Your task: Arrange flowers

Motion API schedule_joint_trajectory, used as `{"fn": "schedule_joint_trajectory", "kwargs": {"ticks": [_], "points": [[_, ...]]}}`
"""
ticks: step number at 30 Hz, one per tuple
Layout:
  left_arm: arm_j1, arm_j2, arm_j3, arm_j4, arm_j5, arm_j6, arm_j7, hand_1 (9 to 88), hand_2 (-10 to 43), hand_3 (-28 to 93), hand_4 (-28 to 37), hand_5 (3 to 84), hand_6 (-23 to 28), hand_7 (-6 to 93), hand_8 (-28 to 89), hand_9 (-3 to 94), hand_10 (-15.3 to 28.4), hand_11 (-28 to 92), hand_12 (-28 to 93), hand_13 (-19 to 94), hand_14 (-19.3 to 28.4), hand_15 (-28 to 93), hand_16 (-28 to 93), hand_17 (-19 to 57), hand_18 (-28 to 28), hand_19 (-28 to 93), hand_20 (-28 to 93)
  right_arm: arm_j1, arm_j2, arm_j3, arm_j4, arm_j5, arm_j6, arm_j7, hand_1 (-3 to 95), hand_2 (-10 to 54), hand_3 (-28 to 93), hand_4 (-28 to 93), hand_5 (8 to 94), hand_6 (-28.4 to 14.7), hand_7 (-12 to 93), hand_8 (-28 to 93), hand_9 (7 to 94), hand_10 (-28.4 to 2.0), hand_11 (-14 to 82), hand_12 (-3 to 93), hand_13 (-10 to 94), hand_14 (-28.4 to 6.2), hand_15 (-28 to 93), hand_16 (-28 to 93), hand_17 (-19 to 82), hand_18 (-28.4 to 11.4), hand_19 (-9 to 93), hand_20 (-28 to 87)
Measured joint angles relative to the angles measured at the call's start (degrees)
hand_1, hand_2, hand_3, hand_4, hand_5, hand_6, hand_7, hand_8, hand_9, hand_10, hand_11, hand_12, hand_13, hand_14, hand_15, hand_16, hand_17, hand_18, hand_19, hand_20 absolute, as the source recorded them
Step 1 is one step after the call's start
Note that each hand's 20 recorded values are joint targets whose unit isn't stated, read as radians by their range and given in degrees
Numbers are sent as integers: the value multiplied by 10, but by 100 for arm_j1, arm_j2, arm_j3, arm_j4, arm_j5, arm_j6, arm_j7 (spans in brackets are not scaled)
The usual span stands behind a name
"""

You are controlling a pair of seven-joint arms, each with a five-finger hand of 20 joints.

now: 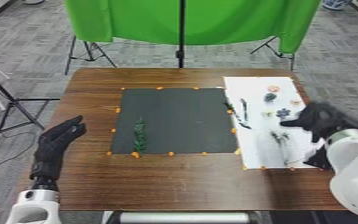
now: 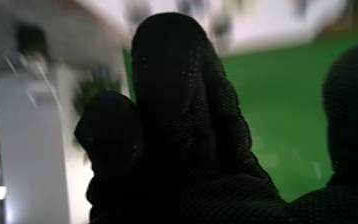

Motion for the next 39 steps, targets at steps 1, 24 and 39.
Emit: {"fn": "schedule_joint_trajectory", "kwargs": {"ticks": [1, 24, 39], "points": [[-2, 0, 4, 1, 7, -11, -15, 335, -35, 614, -169, 470, 69, 104, -52, 436, 150, 212, 110, 327, 190, 288, -40, 62, 140, 202, 199, -31, -1, -61, 68, 76, -161, 11, 220, -95, 520, -124, 642, -122, 71, -49, 733, -216, 126, 197, 850, -79, 517, 308, 606, -108, 928, 459], [-64, -5, 123, 38, 77, -161, -118, 337, -36, 612, -168, 469, 69, 102, -51, 434, 149, 211, 112, 327, 192, 288, -38, 59, 140, 199, 200, 352, -345, -1599, 1048, -1427, 1415, -113, 883, -95, -249, 443, 820, -37, 205, 235, 911, -118, 293, 338, 937, -22, 568, 264, 730, -47, 927, 386], [-63, -5, 125, 38, 78, -163, -160, 335, -34, 612, -170, 470, 70, 101, -51, 434, 151, 210, 112, 328, 193, 289, -39, 59, 140, 198, 198, 641, -244, -1735, 601, -804, 2562, -383, 873, -95, -178, 438, 830, -35, 238, 231, 919, -121, 348, 312, 937, -15, 608, 234, 752, -43, 932, 386]]}}
